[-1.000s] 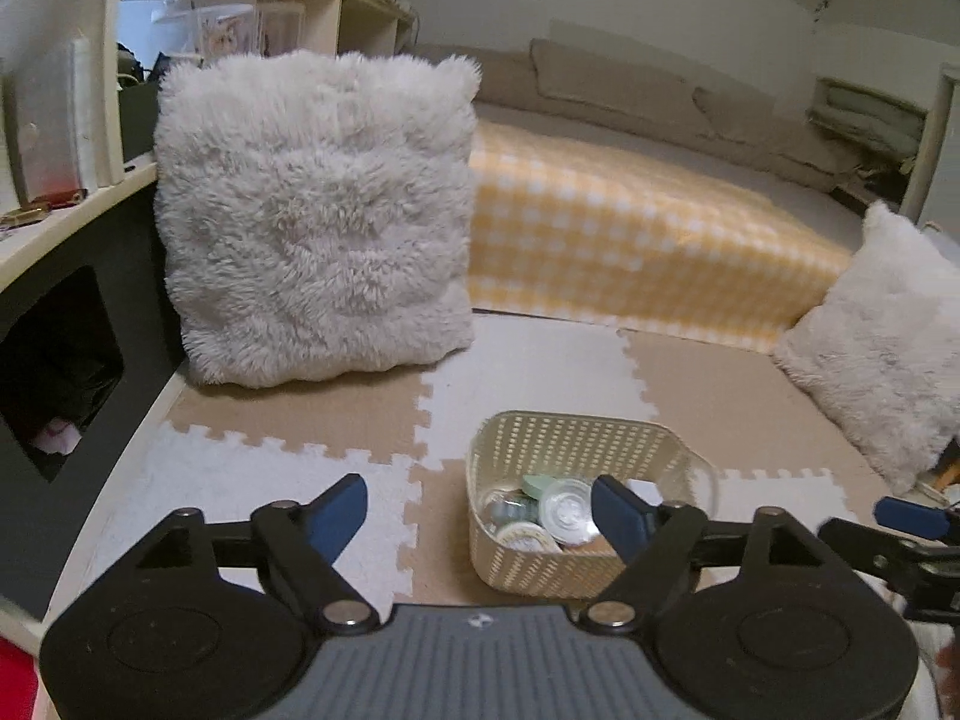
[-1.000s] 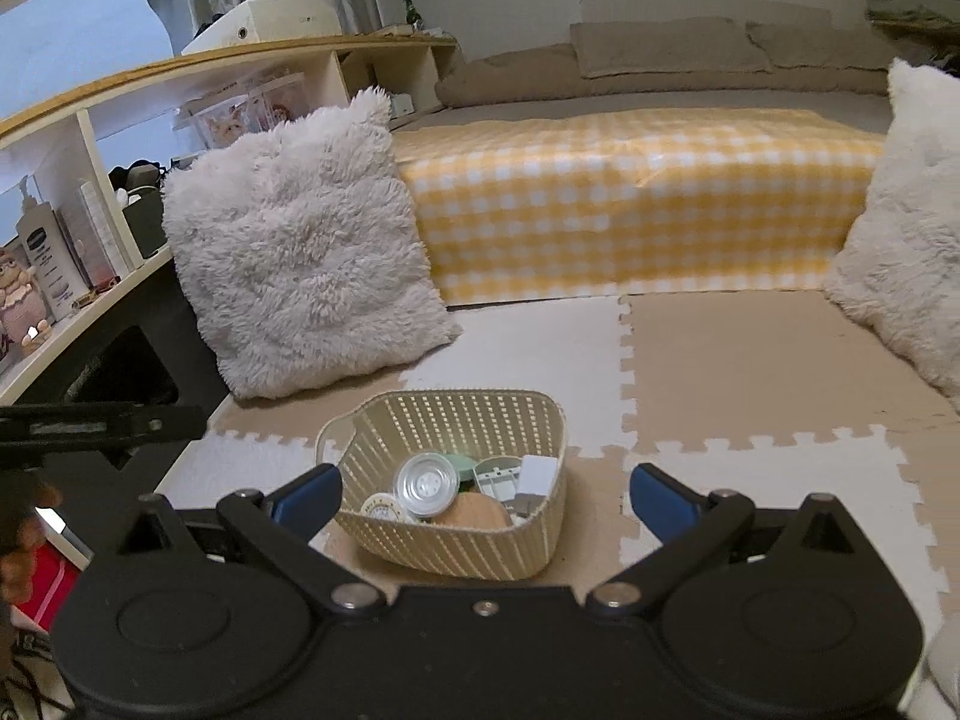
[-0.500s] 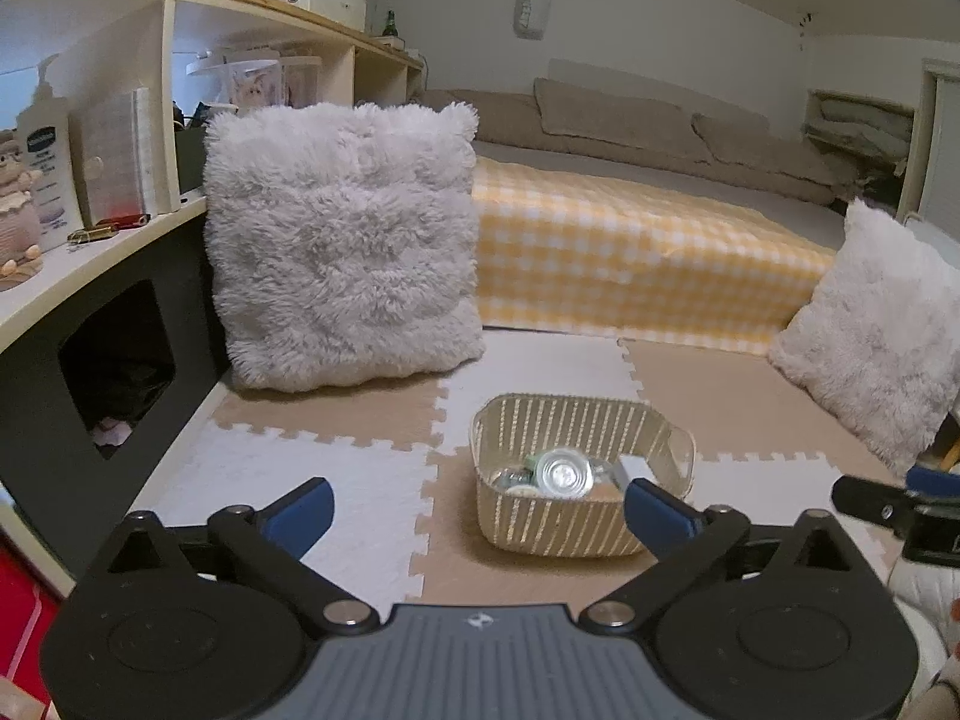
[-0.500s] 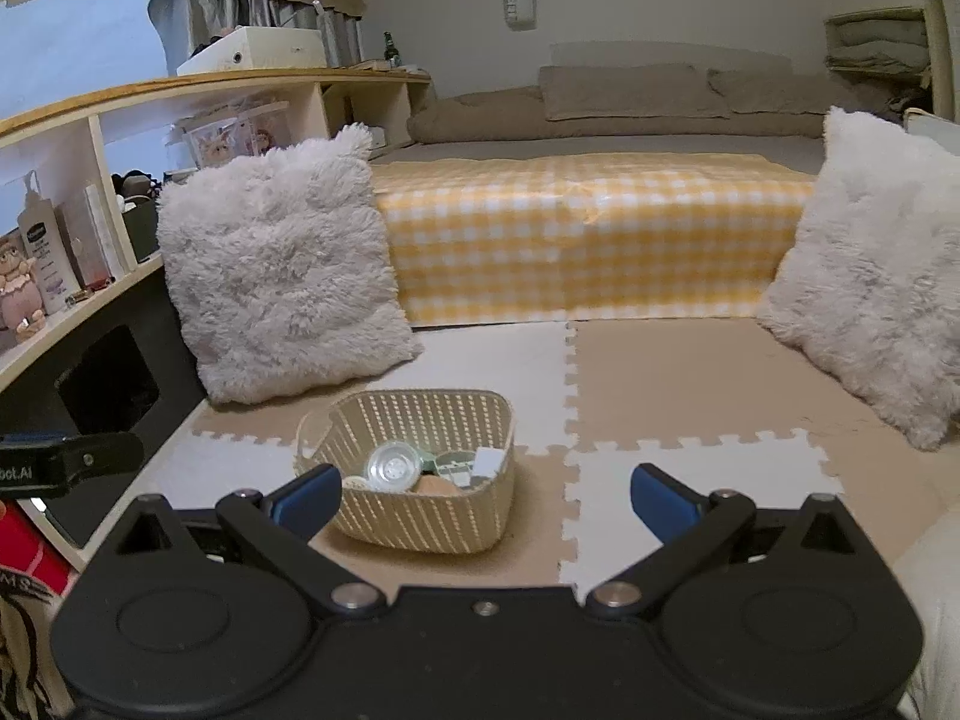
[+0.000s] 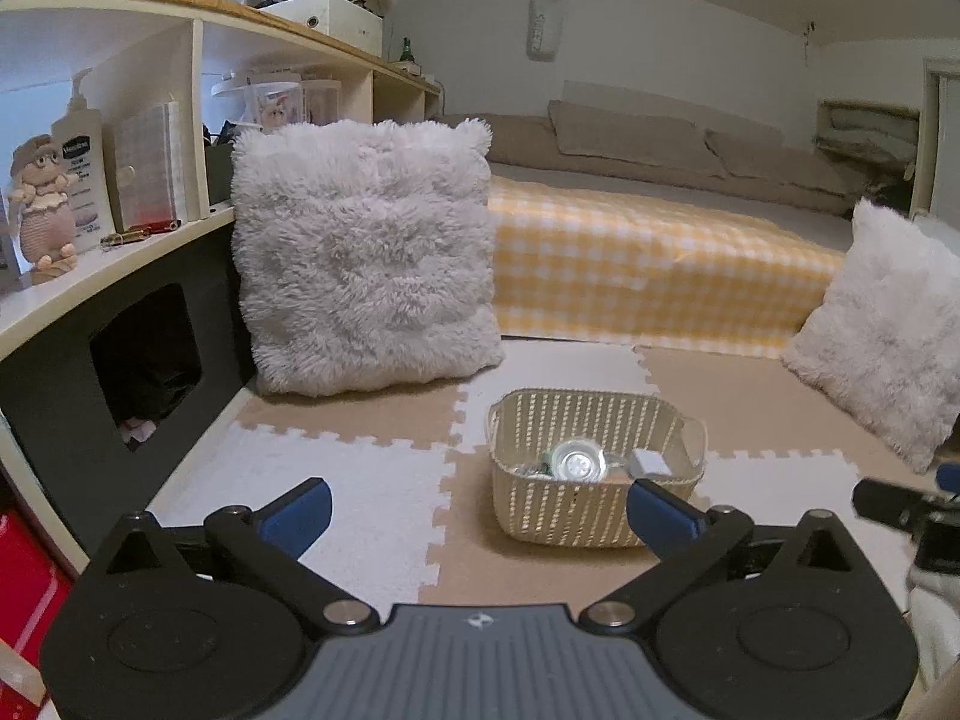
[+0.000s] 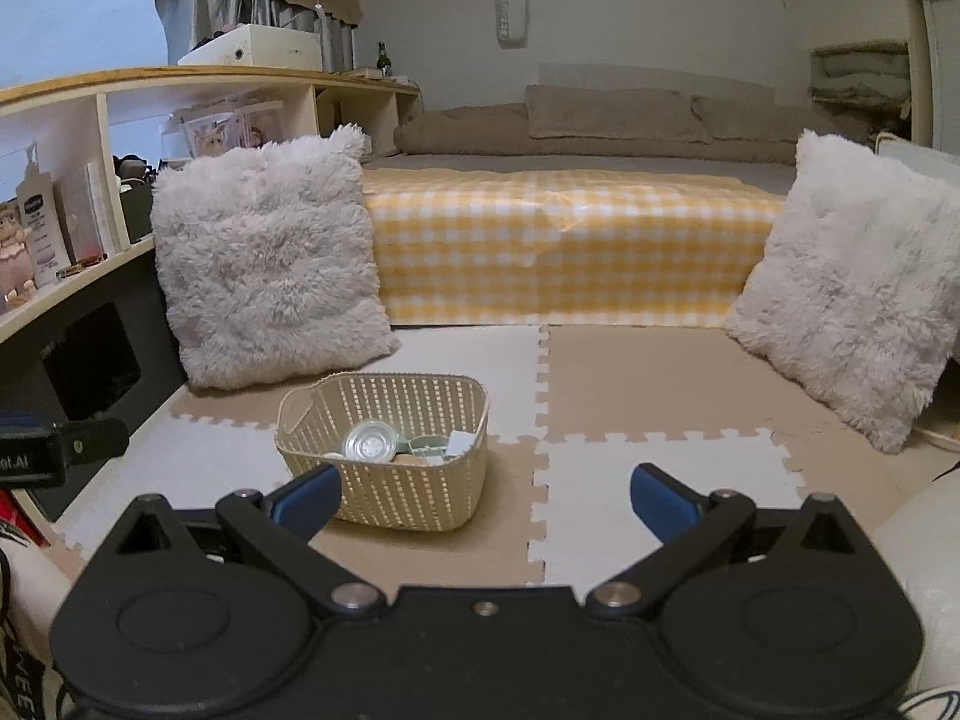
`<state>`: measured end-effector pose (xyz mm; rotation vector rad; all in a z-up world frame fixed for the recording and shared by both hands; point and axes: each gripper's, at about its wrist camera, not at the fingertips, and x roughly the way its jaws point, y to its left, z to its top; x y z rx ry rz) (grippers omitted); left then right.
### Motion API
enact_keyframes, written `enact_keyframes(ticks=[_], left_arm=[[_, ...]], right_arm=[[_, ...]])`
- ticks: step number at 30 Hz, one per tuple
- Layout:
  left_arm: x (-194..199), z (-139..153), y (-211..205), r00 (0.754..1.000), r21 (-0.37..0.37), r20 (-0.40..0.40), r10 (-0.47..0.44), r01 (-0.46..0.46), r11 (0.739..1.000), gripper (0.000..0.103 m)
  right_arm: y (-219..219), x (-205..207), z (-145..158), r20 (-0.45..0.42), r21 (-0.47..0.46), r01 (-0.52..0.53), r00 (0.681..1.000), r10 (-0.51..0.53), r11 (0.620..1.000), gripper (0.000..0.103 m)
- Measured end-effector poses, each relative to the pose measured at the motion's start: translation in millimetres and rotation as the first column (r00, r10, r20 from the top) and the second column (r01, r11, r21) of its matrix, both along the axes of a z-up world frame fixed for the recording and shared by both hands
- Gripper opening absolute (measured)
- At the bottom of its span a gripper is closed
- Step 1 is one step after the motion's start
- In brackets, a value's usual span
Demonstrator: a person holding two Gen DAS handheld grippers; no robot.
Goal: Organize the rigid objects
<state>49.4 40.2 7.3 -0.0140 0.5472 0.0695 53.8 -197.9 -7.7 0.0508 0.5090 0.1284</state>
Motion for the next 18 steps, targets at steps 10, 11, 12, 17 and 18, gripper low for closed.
enact_keyframes(ticks=[10,11,12,17,18], left_arm=[[-2.5,-4.9,-7.3,1.0,0.029,0.016,-0.019,0.019,0.999,0.103],[-3.1,-5.0,-7.5,1.0,0.029,0.018,-0.019,0.019,0.999,0.103],[-3.5,-5.0,-7.6,1.0,0.03,0.02,-0.019,0.019,0.999,0.103],[-4.1,-5.8,-9.3,1.0,0.035,0.021,-0.023,0.022,0.999,0.103],[-4.4,-5.9,-9.5,0.999,0.036,0.021,-0.025,0.024,0.999,0.103]], right_arm=[[2.5,-5.2,0.7,0.033,-0.016,0.021,0.999,-0.021,1.0,0.103],[2.4,-5.0,0.8,0.034,-0.017,0.021,0.999,-0.02,1.0,0.103],[2.1,-5.2,0.7,0.035,-0.017,0.021,0.999,-0.021,1.0,0.103],[1.4,-5.3,0.7,0.041,-0.016,0.026,0.999,-0.025,1.0,0.103],[1.6,-5.6,0.8,0.042,-0.017,0.026,0.999,-0.026,1.0,0.103]])
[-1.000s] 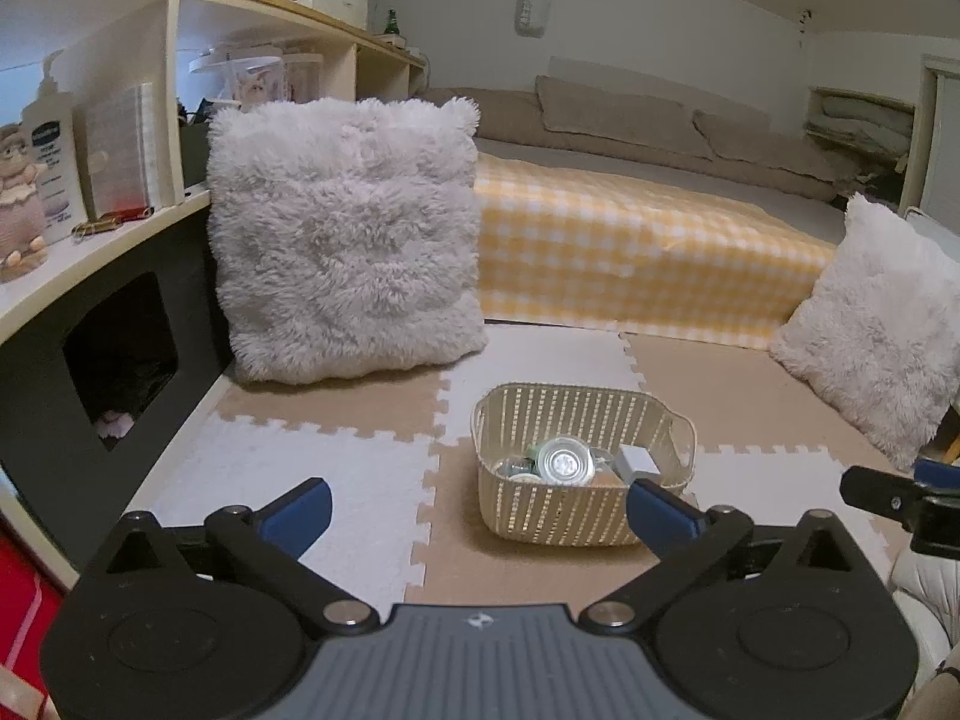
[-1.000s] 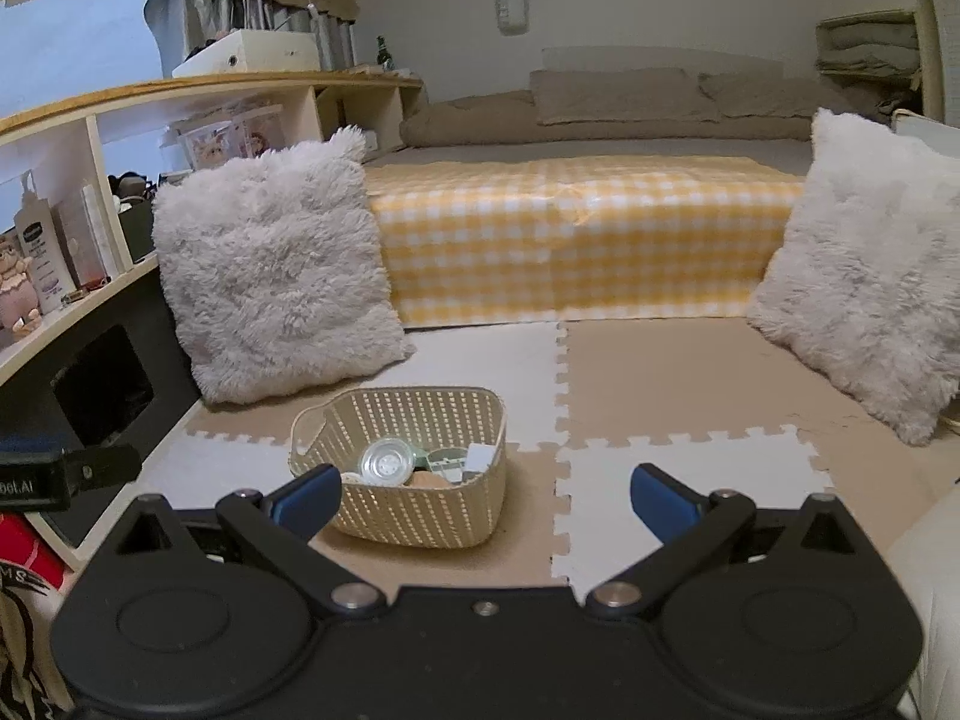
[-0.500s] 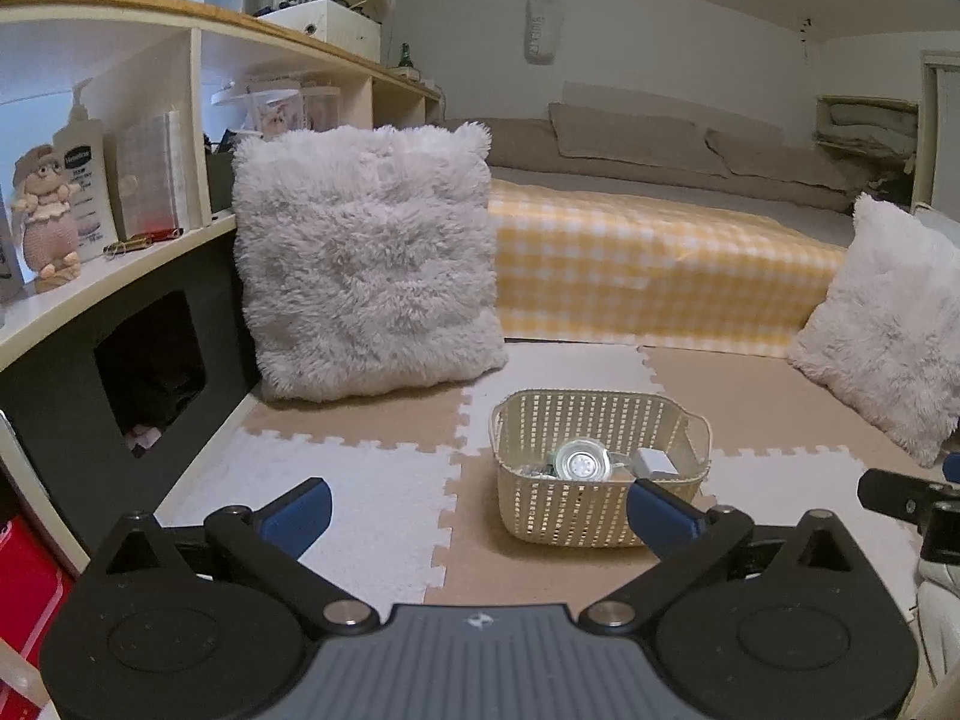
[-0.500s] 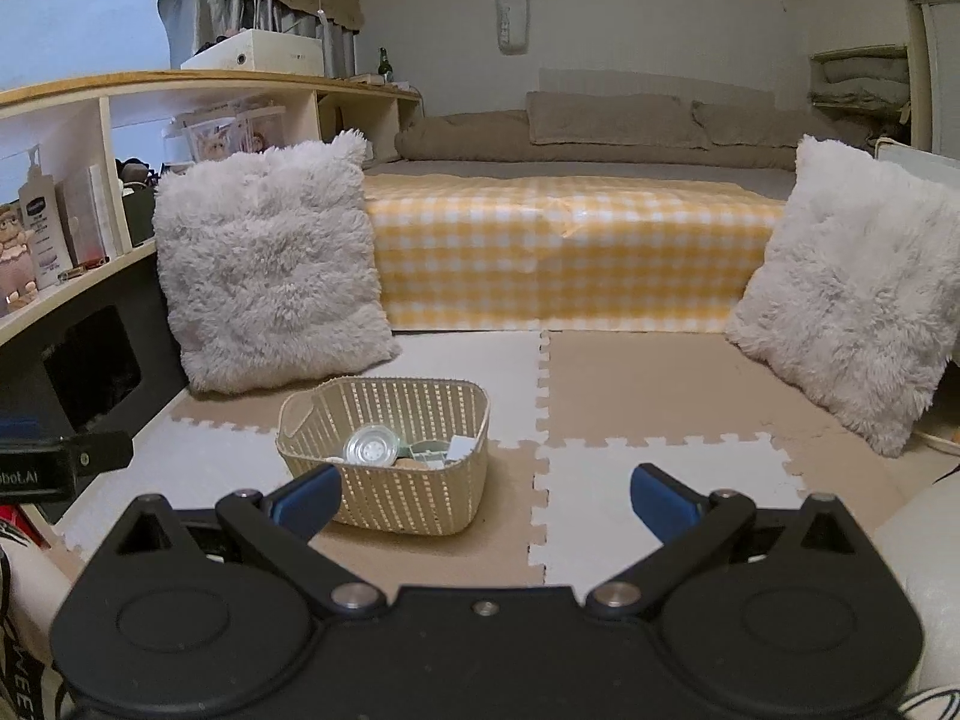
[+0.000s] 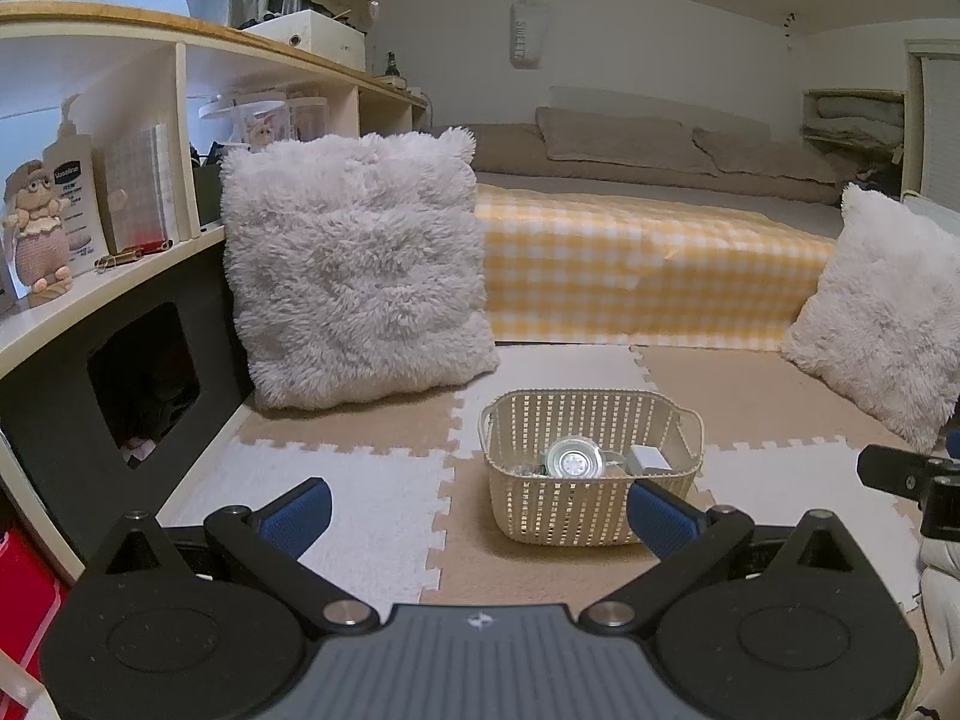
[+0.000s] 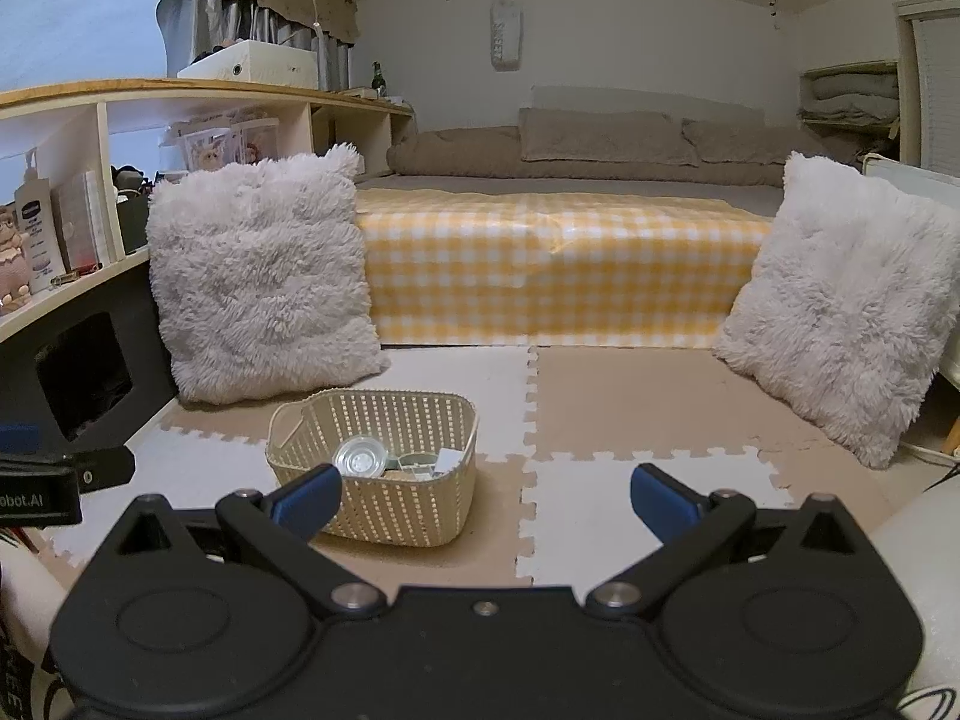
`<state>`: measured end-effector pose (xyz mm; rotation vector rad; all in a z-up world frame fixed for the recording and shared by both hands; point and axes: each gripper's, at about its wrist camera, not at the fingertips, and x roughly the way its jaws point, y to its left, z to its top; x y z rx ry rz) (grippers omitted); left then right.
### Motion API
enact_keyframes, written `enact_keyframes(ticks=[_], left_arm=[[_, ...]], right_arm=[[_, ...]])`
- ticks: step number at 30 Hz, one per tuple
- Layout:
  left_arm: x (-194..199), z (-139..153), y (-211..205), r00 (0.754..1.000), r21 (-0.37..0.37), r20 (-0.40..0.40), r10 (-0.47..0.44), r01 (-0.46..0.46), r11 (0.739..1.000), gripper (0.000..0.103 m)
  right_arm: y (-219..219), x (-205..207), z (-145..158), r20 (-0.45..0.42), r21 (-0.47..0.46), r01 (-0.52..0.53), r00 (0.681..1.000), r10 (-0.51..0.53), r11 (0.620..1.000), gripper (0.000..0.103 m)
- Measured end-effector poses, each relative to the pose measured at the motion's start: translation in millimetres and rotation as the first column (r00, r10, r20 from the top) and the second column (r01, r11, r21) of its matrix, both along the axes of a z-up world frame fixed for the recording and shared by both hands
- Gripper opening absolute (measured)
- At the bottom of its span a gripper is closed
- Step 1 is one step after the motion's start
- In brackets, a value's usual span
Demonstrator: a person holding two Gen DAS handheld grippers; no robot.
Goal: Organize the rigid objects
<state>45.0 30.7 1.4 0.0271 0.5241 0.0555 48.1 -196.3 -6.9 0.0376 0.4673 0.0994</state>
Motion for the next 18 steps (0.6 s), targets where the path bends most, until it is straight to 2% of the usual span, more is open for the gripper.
enact_keyframes(ticks=[18], left_arm=[[0.6,0.8,-0.5,1.0,-0.002,0.005,0.0,0.0,1.0,0.103]], right_arm=[[0.0,-1.4,0.4,0.003,-0.001,0.002,1.0,-0.002,1.0,0.103]])
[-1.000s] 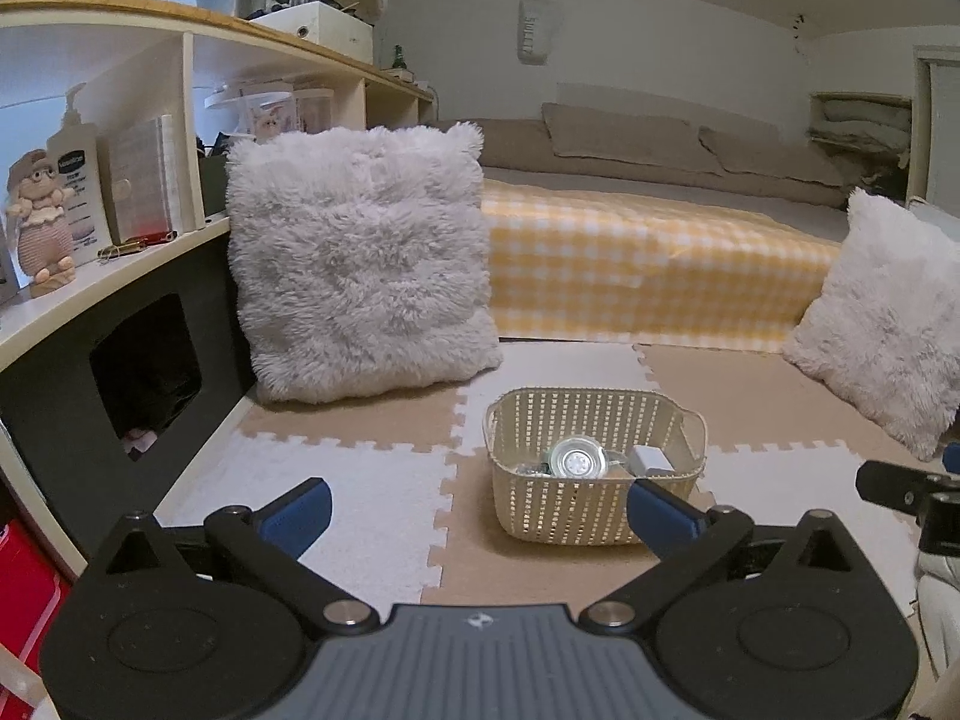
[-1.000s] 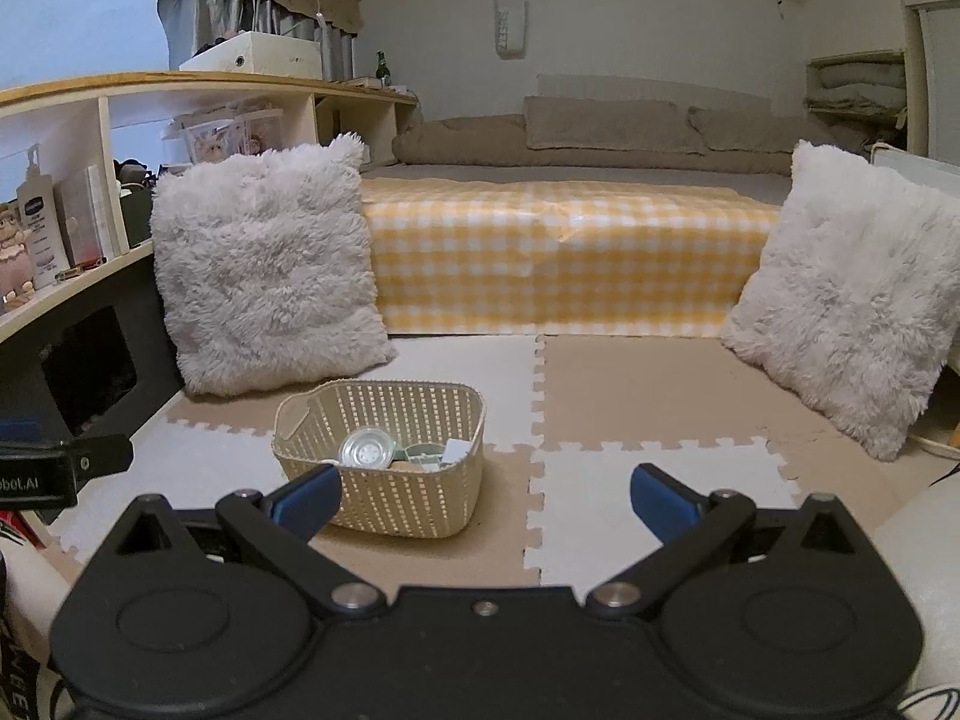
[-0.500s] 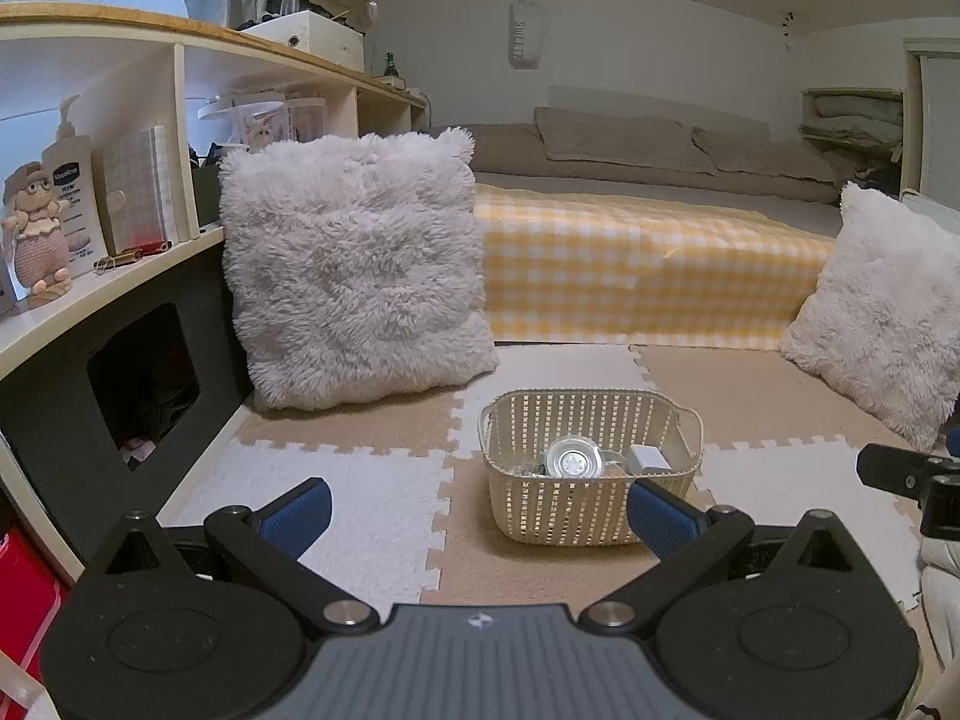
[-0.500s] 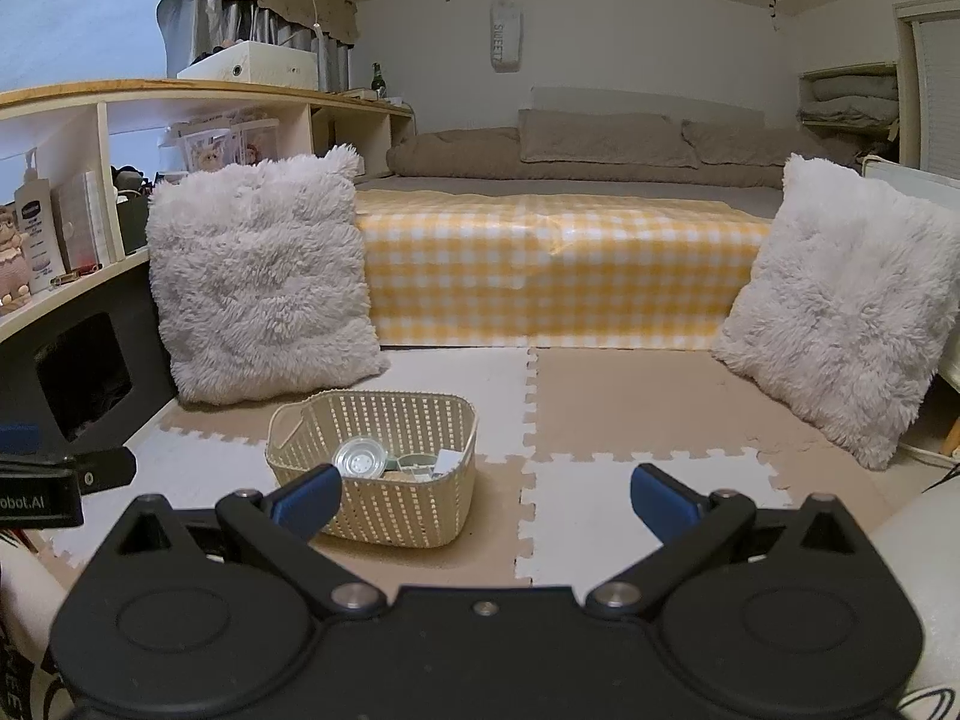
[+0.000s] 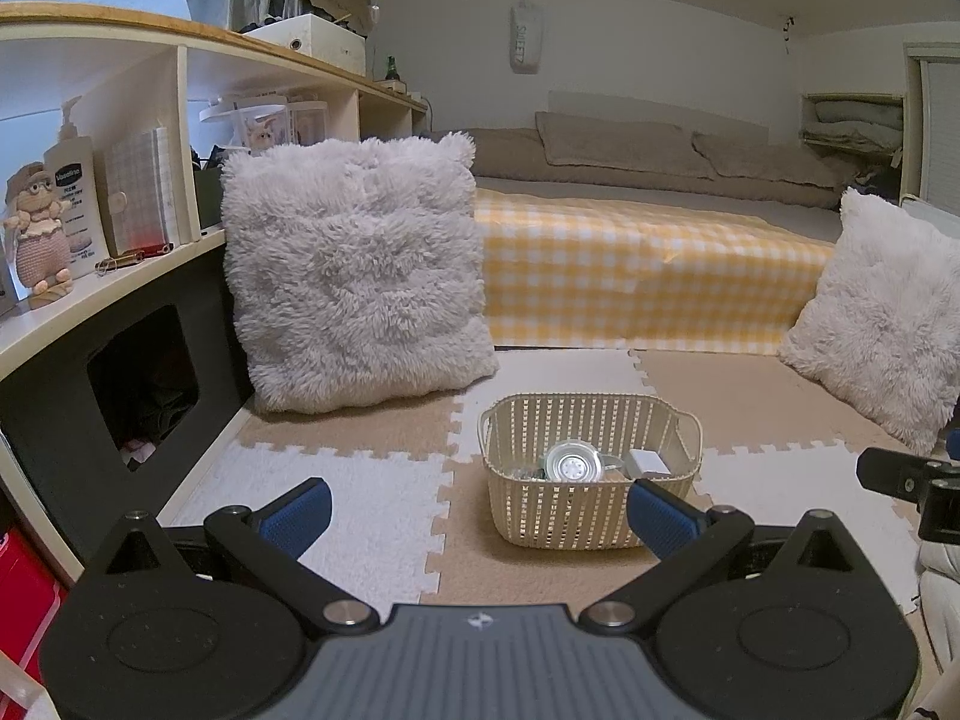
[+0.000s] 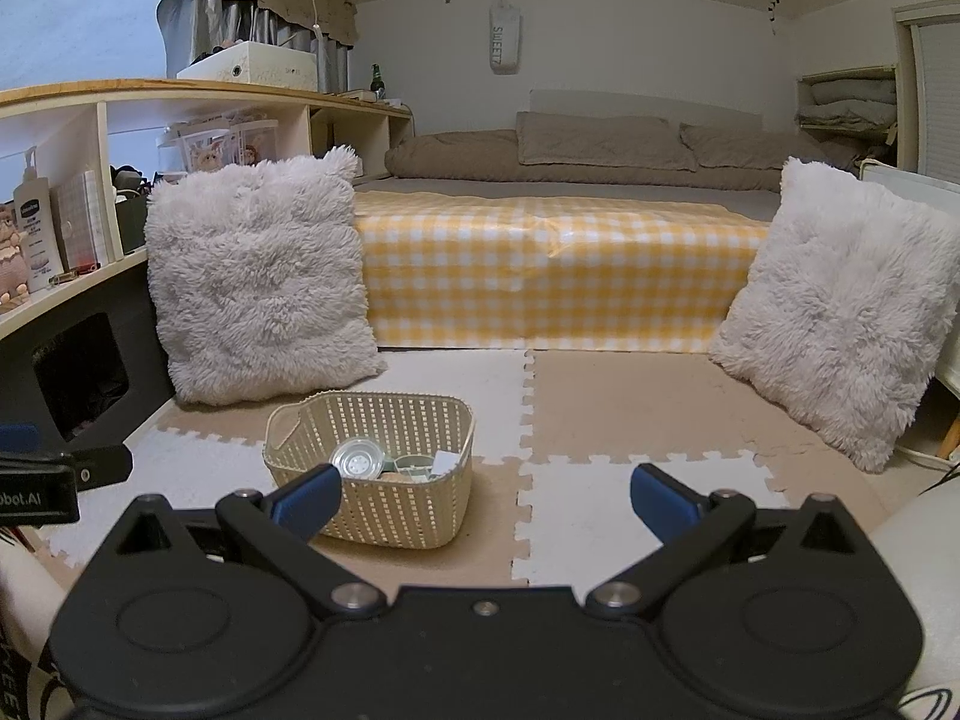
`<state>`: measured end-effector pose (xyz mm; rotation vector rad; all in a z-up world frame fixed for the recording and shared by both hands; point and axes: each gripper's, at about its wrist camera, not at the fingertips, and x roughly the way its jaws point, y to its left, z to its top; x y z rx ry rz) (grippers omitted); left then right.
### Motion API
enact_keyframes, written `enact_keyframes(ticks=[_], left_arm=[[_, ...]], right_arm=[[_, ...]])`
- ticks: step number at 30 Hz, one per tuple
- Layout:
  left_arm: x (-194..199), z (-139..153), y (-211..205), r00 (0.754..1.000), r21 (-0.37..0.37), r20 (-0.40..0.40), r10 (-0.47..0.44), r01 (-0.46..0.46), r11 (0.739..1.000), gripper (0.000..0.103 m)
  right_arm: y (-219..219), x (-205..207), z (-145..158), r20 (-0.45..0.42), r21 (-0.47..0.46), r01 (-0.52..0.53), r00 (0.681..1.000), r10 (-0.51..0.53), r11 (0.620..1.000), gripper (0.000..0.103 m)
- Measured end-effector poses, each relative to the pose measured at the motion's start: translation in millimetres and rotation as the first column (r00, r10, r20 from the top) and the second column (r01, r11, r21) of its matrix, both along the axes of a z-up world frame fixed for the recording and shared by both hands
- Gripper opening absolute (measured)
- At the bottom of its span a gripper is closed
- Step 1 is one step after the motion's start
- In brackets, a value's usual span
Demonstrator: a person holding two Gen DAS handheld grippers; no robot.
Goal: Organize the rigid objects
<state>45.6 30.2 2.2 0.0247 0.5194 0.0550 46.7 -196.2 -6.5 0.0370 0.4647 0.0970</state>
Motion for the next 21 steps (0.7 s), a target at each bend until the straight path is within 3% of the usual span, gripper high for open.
enact_keyframes(ticks=[21], left_arm=[[-1.1,-0.2,0.1,1.0,0.001,0.001,0.0,0.0,1.0,0.103]], right_arm=[[-1.7,0.5,0.1,0.0,-0.002,-0.001,1.0,0.001,1.0,0.103]])
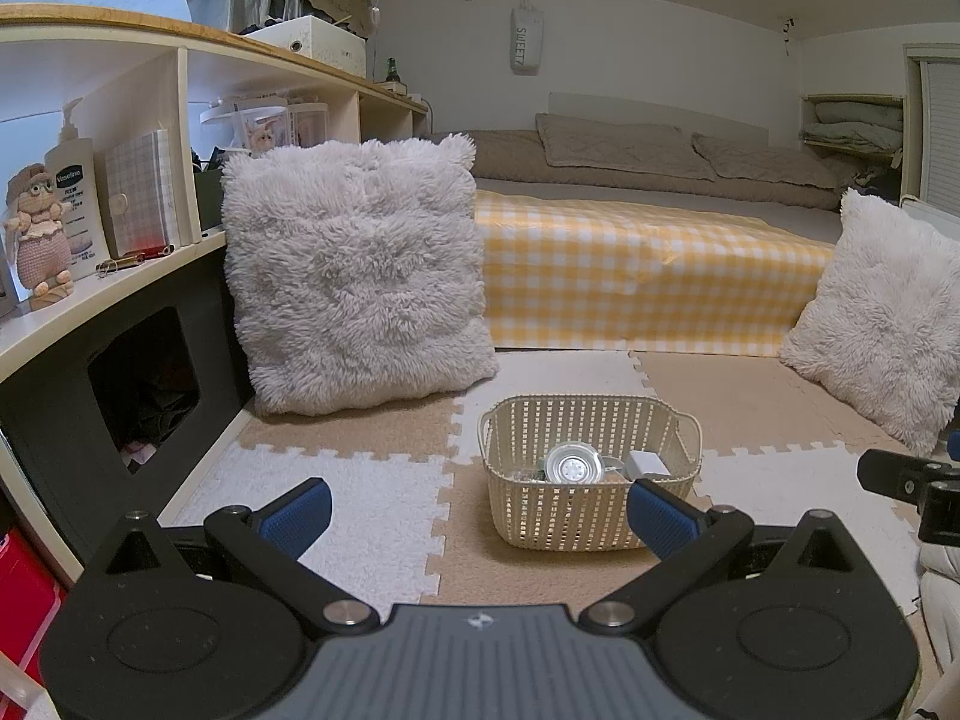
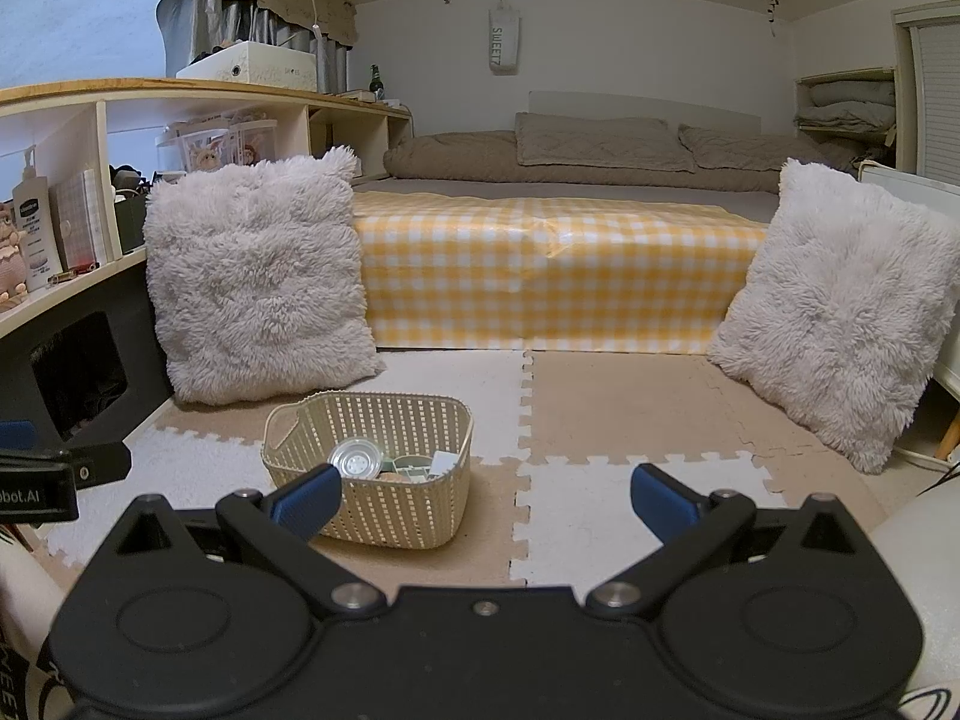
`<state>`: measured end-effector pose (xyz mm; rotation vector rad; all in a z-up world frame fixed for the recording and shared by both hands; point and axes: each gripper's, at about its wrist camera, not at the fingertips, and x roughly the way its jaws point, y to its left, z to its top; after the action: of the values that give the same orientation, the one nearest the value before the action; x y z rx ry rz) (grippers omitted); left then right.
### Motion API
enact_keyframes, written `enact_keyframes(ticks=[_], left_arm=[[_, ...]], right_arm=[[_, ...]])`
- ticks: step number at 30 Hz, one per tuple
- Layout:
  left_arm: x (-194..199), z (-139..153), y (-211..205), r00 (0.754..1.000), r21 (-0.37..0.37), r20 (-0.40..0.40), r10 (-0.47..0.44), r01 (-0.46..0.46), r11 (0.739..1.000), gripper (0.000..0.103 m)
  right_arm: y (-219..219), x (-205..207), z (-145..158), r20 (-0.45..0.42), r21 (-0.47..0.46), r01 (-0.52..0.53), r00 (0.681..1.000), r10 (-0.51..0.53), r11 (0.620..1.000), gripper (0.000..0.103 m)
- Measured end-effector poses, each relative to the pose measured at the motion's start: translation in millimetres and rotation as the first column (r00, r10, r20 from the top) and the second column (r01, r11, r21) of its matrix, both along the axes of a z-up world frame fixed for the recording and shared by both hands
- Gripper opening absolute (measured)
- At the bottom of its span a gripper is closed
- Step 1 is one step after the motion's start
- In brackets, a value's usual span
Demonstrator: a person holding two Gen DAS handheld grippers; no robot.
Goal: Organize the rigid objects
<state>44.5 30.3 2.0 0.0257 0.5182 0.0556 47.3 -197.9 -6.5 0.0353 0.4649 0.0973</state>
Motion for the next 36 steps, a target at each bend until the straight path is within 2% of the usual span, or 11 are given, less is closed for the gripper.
enact_keyframes(ticks=[36], left_arm=[[1.4,1.6,1.1,1.0,-0.002,0.006,0.002,-0.002,1.0,0.103]], right_arm=[[-2.5,0.8,0.2,0.0,-0.002,0.0,1.0,0.0,1.0,0.103]])
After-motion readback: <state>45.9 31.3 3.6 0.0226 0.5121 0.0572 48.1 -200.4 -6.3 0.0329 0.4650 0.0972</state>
